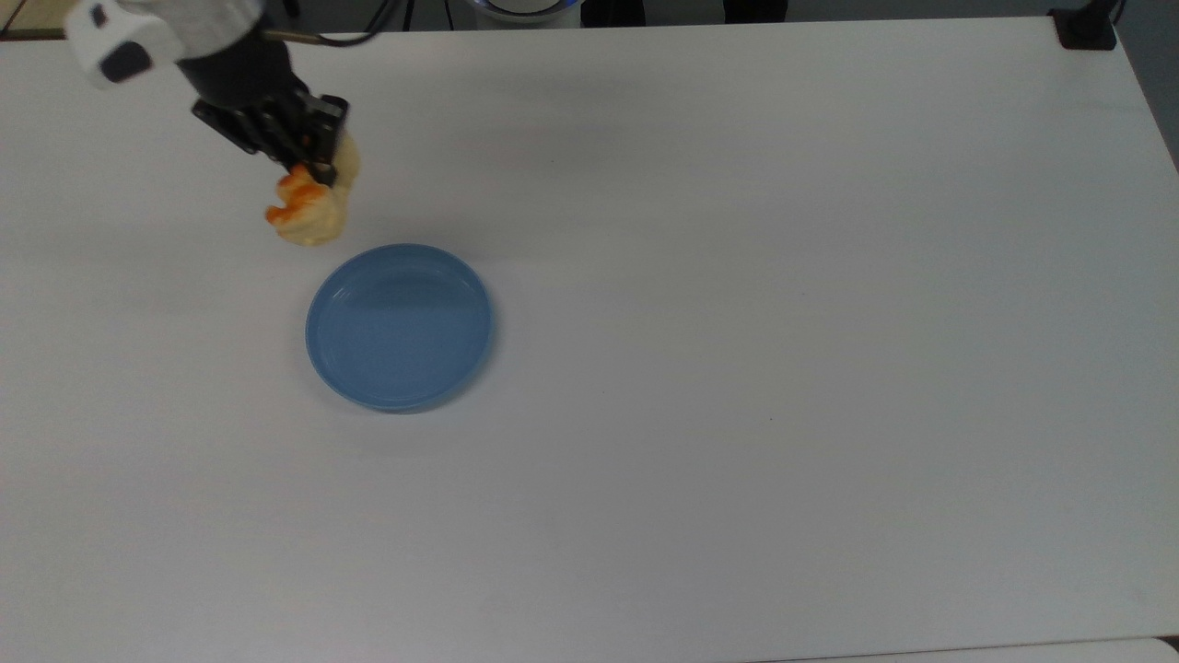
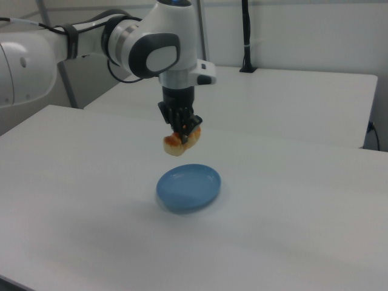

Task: Put the bread on a plate
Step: 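Lift the bread roll and carry it over the blue plate, then lower the bread roll onto the blue plate and open the gripper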

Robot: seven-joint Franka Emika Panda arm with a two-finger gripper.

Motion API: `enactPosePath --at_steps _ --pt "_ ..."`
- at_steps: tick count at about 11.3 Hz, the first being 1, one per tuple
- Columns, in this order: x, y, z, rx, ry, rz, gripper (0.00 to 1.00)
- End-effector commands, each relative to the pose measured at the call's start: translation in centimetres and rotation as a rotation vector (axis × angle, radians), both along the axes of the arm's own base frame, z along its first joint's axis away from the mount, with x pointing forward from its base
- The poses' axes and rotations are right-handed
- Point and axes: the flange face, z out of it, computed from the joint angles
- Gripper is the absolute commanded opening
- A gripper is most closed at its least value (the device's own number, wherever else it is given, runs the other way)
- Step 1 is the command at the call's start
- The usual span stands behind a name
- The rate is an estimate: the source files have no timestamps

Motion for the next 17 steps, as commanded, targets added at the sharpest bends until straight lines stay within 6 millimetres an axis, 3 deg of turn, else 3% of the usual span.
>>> enactPosePath --at_steps 1,5,12,14,16,17 --pt "1.3 3.8 -2.5 -0.022 0.034 -0.018 0.21" --pt "4.6 4.9 -8.7 -0.061 -0.013 -0.052 0.2" --pt "5.1 6.4 -16.2 -0.122 0.028 -0.026 0.2" --pt "5.2 6.7 -17.2 -0.147 0.039 -0.009 0.21" --pt "5.1 6.5 -17.4 -0.151 0.045 -0.008 0.69" --pt "5.1 6.5 -17.3 -0.149 0.043 -0.014 0.78"
